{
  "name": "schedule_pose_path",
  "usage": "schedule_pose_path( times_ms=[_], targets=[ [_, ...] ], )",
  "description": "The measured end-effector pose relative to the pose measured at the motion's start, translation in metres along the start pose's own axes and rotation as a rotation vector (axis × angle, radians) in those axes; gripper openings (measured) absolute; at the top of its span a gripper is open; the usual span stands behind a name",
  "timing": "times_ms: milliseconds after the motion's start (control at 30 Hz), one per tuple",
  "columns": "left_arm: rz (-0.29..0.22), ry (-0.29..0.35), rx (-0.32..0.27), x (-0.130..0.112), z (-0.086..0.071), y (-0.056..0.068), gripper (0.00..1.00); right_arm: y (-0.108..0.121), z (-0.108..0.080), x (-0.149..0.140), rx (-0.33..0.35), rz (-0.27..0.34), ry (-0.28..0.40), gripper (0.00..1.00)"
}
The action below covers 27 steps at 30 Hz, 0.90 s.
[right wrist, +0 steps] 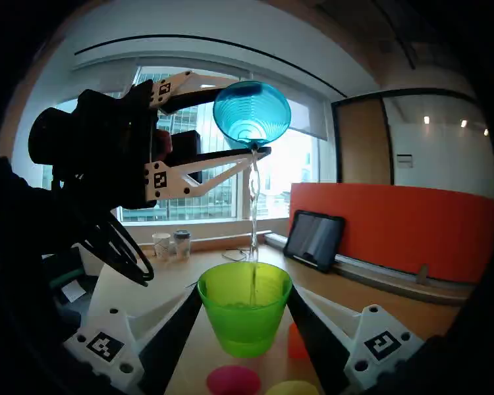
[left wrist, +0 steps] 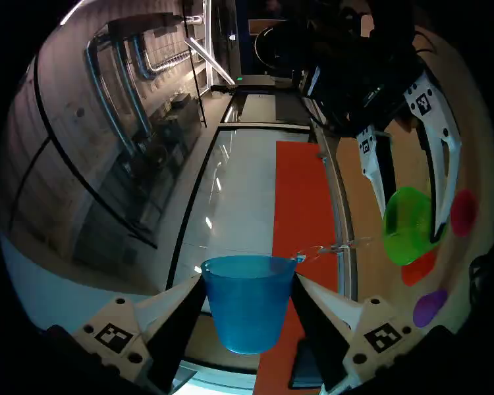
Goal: Pour water
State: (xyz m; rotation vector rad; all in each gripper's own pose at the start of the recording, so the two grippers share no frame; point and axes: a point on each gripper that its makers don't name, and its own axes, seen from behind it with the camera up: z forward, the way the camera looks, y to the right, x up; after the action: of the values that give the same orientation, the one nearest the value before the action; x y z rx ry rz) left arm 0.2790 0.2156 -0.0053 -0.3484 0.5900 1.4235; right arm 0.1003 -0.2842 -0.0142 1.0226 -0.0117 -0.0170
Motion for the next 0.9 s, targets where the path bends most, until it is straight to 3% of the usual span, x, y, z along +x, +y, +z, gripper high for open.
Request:
schedule_pose_path(
  times_ms=[500,900],
  targets=[
    [0.094,0.026,0.023,0.008,0.001,-0.002,0.86,0.001,0.002,0.0,-0.001,-0.002,0.0,0.91],
    [0.201,0.049,0.052,0.016,0.002,-0.003,0.86,0.001,0.005,0.002,-0.002,-0.001,0.005,0.91]
  ],
)
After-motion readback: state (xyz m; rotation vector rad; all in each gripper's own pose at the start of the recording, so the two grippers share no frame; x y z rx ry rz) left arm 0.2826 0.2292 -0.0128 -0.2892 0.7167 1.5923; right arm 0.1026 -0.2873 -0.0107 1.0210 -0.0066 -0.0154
